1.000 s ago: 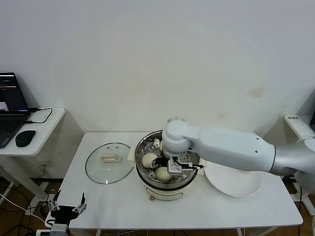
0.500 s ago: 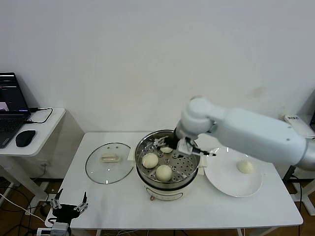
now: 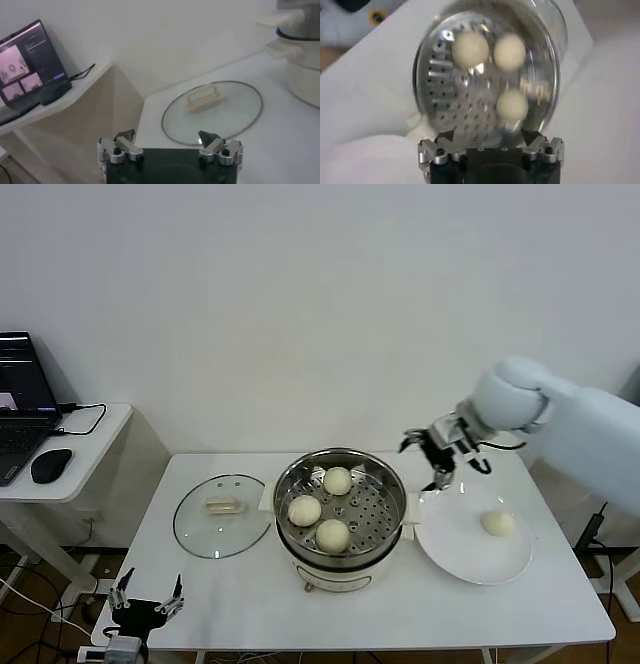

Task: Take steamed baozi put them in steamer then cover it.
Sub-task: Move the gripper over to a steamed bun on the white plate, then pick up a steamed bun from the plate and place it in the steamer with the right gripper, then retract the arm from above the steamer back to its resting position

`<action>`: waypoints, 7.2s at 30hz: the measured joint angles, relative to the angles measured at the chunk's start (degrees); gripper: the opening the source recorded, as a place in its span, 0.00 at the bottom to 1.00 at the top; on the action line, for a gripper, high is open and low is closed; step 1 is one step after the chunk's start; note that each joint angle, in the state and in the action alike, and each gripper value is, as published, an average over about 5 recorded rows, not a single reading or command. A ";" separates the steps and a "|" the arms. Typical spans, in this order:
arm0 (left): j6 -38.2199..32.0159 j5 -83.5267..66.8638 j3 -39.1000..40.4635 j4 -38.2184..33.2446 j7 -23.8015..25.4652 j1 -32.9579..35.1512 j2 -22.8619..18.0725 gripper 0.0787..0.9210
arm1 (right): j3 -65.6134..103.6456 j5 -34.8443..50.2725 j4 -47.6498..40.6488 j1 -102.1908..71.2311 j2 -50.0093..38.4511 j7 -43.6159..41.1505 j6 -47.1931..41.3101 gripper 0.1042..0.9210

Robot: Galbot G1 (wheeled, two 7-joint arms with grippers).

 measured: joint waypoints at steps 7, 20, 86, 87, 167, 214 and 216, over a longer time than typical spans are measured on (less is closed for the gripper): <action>0.25 -0.14 -0.05 0.56 0.05 -0.17 0.44 0.88 | 2.93 0.86 -6.26 -4.42 -2.18 0.43 -3.05 0.88; 0.67 -0.07 -0.24 1.70 0.28 -0.64 0.38 0.88 | 10.26 -3.83 -19.78 -14.37 0.33 0.46 -1.94 0.88; 0.57 0.93 -0.41 5.76 0.20 -1.86 0.33 0.88 | 23.49 -28.69 -44.70 -28.00 12.93 2.62 14.18 0.66; 0.57 0.93 -0.39 5.76 0.19 -1.88 0.32 0.88 | 23.48 -28.54 -44.62 -27.90 12.81 2.57 14.09 0.66; 0.26 -0.01 -1.58 3.51 0.29 -3.55 2.12 0.88 | -13.79 11.12 -17.69 1.22 24.86 0.90 -17.49 0.69; -4.74 1.21 2.83 3.24 -1.94 -7.37 2.94 0.88 | 67.37 31.23 11.62 -71.67 6.91 55.99 -0.41 0.88; -5.76 3.94 2.98 4.00 -1.74 -7.89 3.21 0.88 | 71.35 31.28 12.25 -76.24 8.96 56.90 1.48 0.88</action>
